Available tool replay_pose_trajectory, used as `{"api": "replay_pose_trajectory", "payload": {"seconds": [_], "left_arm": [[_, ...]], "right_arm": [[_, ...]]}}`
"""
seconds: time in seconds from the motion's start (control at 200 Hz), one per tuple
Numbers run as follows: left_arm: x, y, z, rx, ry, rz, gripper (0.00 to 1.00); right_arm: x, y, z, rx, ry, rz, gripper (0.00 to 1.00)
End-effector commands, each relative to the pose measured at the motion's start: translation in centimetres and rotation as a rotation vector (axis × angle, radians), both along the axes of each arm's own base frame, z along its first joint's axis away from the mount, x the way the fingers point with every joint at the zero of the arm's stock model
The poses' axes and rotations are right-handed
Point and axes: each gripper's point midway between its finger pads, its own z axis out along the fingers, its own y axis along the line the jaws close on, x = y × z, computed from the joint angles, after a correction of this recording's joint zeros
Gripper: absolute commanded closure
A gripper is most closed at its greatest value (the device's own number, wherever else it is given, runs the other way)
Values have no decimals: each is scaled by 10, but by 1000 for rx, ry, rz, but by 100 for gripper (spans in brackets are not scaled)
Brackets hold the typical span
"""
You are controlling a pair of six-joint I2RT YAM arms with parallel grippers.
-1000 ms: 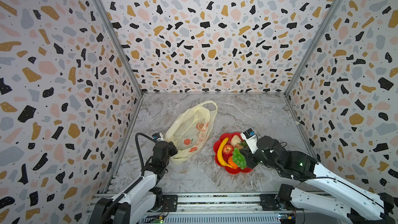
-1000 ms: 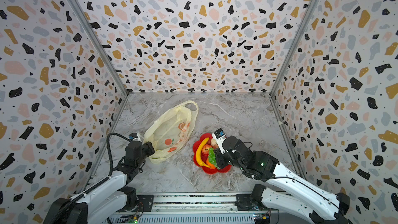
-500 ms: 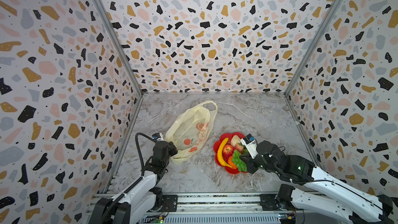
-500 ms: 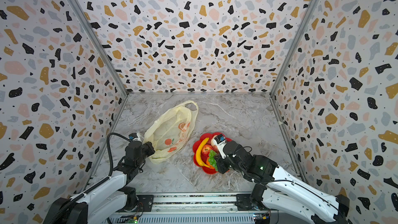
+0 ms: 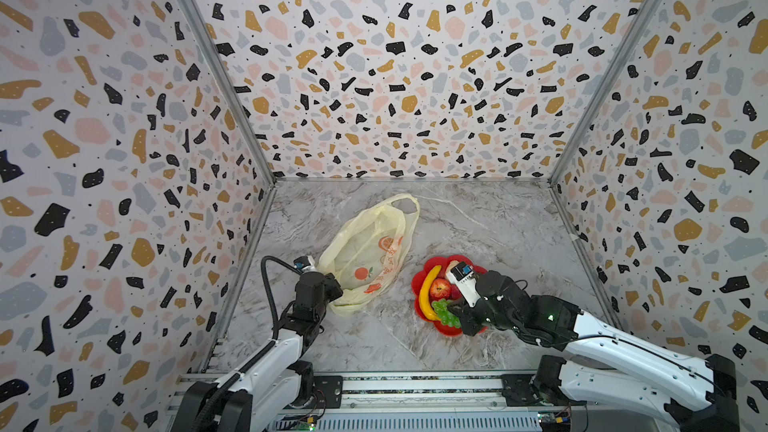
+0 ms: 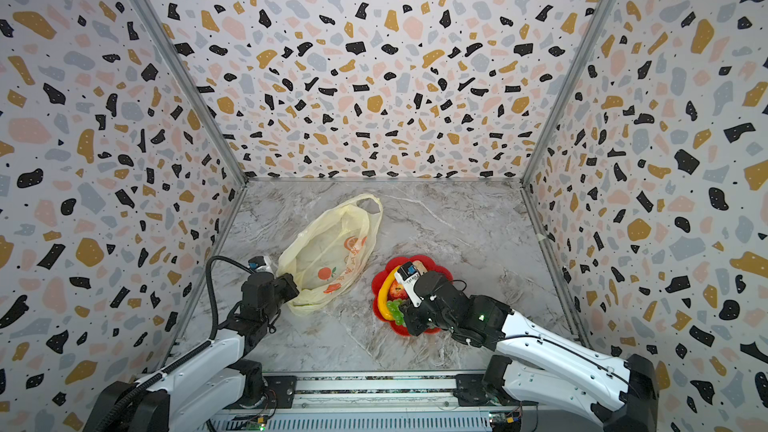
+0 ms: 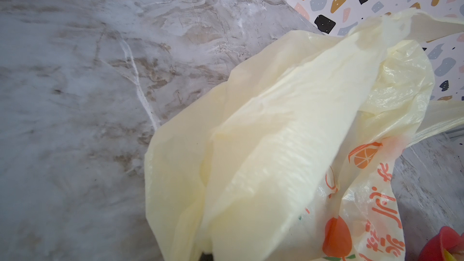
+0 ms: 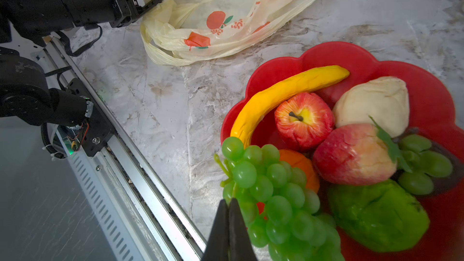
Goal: Take fruits out of the plastic bag
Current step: Place the fruit on the plate.
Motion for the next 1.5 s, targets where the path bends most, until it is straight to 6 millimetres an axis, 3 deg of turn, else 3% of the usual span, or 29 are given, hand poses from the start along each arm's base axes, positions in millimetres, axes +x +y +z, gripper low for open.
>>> {"api": "replay_pose_trajectory", "payload": {"seconds": [0.0, 0.135, 0.406, 0.731, 0.871, 1.171, 1.347, 1.492], "left_arm": [[9, -2, 18, 2, -62, -7, 100], [9, -3, 17, 3, -61, -7, 100], [9, -3, 17, 2, -62, -7, 100], [9, -3, 17, 1, -61, -8, 100], [9, -3, 18, 1, -62, -9, 100], [9, -3, 18, -1, -62, -11, 100], [9, -5, 18, -4, -63, -21, 100], [9, -6, 18, -6, -64, -24, 100]], "right_arm": [[-2, 6, -4, -6, -9, 30, 95], [4, 2, -14, -45, -17, 4, 87], [24, 0, -19, -106, -66, -78, 85], [52, -9, -9, -106, -97, -181, 98], [58, -11, -1, -80, -112, -202, 99], [68, -8, -11, -122, -124, -214, 99], [69, 2, -7, -105, -131, -178, 89], [58, 14, -2, -60, -122, -99, 81]]}}
